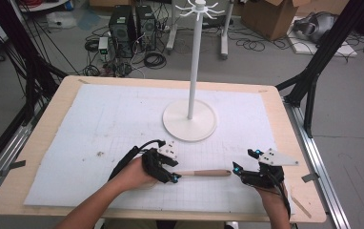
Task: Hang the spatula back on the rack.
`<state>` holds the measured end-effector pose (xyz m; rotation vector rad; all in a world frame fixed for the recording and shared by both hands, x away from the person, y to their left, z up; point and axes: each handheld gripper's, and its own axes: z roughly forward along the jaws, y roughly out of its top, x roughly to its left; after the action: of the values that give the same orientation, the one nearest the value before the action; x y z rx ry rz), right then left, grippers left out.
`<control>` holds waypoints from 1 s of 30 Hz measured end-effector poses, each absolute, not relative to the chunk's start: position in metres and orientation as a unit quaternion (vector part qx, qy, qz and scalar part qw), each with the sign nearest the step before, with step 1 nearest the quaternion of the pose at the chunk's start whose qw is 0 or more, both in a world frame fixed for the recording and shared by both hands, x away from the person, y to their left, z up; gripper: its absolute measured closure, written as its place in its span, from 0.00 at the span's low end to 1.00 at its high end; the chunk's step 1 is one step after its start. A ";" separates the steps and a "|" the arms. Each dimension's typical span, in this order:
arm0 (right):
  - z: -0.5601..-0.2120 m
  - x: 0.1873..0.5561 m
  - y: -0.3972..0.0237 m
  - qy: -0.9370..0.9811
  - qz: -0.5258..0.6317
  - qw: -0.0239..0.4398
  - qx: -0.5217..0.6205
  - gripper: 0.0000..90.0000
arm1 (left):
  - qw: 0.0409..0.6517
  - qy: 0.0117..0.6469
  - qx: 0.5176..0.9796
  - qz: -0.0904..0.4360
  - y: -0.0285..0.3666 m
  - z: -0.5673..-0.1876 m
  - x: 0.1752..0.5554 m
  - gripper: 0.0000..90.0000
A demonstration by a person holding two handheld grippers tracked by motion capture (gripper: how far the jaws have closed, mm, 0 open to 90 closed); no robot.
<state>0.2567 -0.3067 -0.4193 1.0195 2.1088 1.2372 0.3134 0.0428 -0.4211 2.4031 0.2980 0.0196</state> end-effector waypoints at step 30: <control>-0.416 0.254 -0.300 0.763 0.465 0.246 0.376 0.28 | 0.363 0.144 0.919 0.049 0.046 -0.409 0.314 0.87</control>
<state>0.2539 -0.3000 -0.4159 1.0254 2.0799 1.2691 0.3137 0.0464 -0.4092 2.3655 0.3706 0.1262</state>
